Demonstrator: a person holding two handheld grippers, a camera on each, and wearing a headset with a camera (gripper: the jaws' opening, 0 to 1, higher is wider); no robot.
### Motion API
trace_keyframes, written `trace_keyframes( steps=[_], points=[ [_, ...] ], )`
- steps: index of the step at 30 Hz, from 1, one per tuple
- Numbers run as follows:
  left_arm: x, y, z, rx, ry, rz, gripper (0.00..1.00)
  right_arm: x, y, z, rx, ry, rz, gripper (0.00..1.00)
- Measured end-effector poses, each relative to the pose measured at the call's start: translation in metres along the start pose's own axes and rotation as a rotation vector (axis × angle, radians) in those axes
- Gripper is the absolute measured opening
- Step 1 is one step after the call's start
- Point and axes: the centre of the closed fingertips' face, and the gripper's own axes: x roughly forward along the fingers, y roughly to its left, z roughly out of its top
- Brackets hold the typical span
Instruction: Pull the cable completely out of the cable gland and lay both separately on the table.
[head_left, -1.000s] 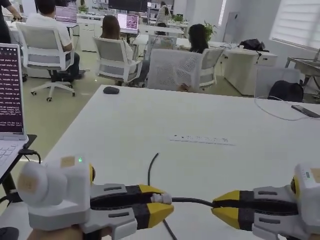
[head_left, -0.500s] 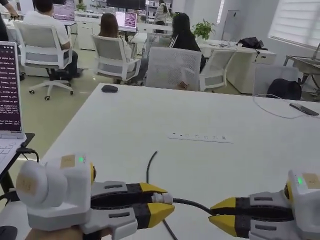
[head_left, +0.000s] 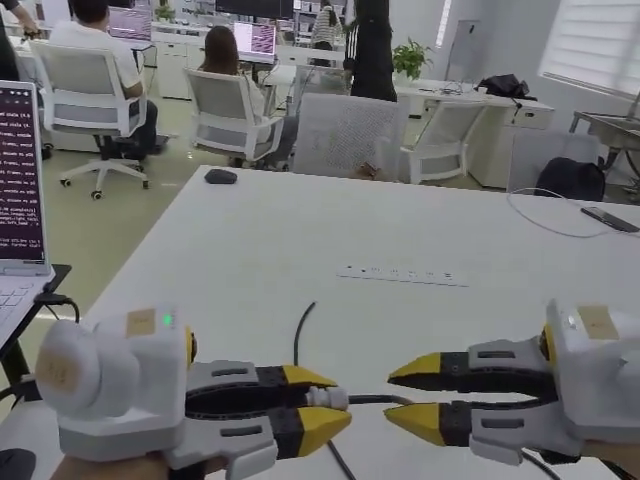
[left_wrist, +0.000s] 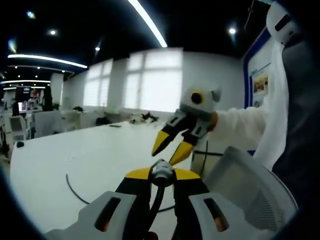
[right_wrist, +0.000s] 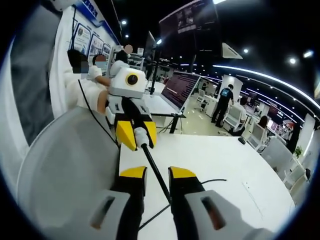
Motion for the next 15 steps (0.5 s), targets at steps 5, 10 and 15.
trace_keyframes(
  steps=[5,10,15],
  points=[
    [0.0,0.0,0.0,-0.005,0.0,-0.002,0.17,0.01,0.006,0.006,-0.025,-0.003,0.033,0.18],
    [0.0,-0.002,-0.001,-0.004,0.002,-0.011,0.17,0.016,0.012,0.007,-0.032,-0.001,0.06,0.16],
    [0.001,-0.003,-0.002,-0.008,0.008,-0.018,0.17,0.017,0.013,0.004,-0.037,0.002,0.059,0.1]
  ],
)
